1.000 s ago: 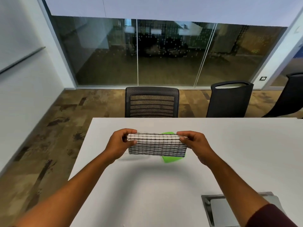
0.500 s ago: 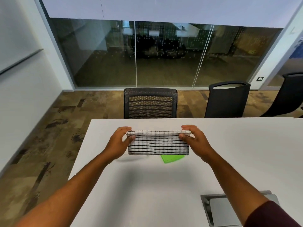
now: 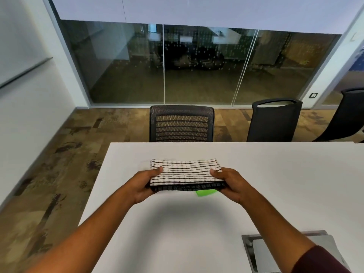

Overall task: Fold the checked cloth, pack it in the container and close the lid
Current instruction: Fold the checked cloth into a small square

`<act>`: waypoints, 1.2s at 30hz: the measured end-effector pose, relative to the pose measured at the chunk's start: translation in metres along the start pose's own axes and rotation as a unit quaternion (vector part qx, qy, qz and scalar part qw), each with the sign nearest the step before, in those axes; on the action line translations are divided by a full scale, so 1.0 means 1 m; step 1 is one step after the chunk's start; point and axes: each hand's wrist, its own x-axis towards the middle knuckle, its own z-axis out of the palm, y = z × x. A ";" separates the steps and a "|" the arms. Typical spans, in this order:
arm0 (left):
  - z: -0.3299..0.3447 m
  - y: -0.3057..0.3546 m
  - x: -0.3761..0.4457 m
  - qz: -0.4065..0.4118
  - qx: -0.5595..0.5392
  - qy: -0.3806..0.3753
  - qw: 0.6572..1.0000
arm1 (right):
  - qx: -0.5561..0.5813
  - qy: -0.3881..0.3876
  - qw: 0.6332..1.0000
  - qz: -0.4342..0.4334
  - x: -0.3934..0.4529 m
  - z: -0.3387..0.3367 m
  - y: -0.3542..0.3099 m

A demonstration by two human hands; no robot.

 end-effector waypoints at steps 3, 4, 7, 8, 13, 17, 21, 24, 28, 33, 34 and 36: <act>-0.007 -0.007 0.001 0.000 -0.026 -0.042 0.999 | 0.007 0.013 0.999 -0.034 0.003 -0.002 0.005; -0.006 -0.010 0.001 0.018 0.032 -0.030 0.999 | -0.019 0.024 0.999 -0.041 0.004 -0.002 0.007; 0.001 -0.019 0.001 0.119 0.253 0.081 0.957 | -0.212 0.112 0.968 -0.077 0.005 0.006 0.015; 0.004 -0.023 0.002 0.161 0.299 0.111 0.934 | -0.270 0.145 0.946 -0.103 0.006 0.009 0.019; 0.012 -0.028 0.003 0.285 0.350 0.171 0.876 | -0.453 0.232 0.820 -0.261 0.010 0.009 0.029; 0.012 -0.027 0.005 0.296 0.320 0.186 0.881 | -0.396 0.230 0.839 -0.294 0.014 0.010 0.023; 0.007 -0.024 0.009 0.255 0.231 0.128 0.930 | -0.262 0.210 0.905 -0.262 0.010 0.006 0.014; 0.012 -0.017 0.006 0.165 -0.005 -0.004 0.986 | -0.040 0.134 0.969 -0.205 0.005 0.002 0.001; 0.020 -0.018 -0.001 0.090 -0.127 -0.112 0.981 | 0.255 -0.003 0.963 -0.087 -0.005 0.017 0.015; 0.022 -0.028 0.003 0.054 -0.159 -0.128 0.977 | 0.278 -0.033 0.960 0.004 -0.006 0.055 0.049; 0.021 -0.029 0.003 0.053 -0.158 -0.134 0.977 | 0.277 -0.021 0.961 0.003 -0.006 0.060 0.051; 0.021 -0.032 0.001 0.050 -0.150 -0.157 0.975 | 0.264 -0.021 0.964 -0.010 -0.004 0.066 0.053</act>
